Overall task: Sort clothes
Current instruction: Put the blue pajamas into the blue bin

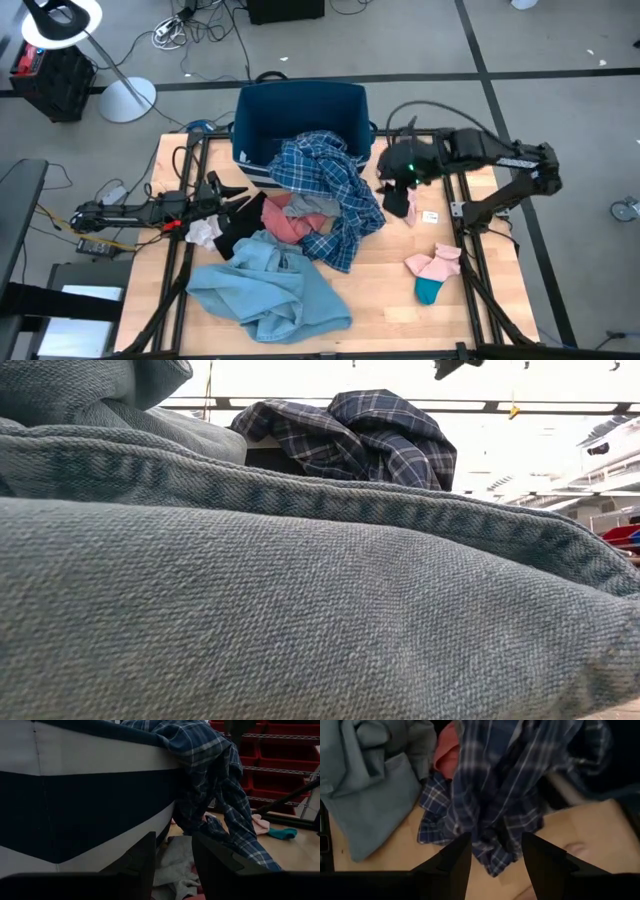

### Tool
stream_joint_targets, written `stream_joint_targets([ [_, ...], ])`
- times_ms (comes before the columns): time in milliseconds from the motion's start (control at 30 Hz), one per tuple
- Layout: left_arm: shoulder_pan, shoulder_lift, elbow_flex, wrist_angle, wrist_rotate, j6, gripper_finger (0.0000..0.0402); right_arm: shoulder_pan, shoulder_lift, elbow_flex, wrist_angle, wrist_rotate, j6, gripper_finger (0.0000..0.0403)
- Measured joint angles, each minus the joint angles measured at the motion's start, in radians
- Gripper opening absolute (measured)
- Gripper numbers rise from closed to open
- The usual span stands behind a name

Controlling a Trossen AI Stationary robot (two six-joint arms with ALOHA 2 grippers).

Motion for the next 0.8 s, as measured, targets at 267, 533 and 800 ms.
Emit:
stream_joint_targets([
  [267,0.0,0.0,0.0,0.0,0.0,0.0,0.0133,0.08,-0.133,-0.327,0.22,0.013,0.102,0.0174],
  [533,0.0,0.0,0.0,0.0,0.0,0.0,0.0133,0.093,-0.161,-0.561,0.372,0.014,0.132,0.0185],
  [800,0.0,0.0,0.0,0.0,0.0,0.0,0.0133,0.093,-0.161,-0.661,0.453,0.015,0.141,0.0255],
])
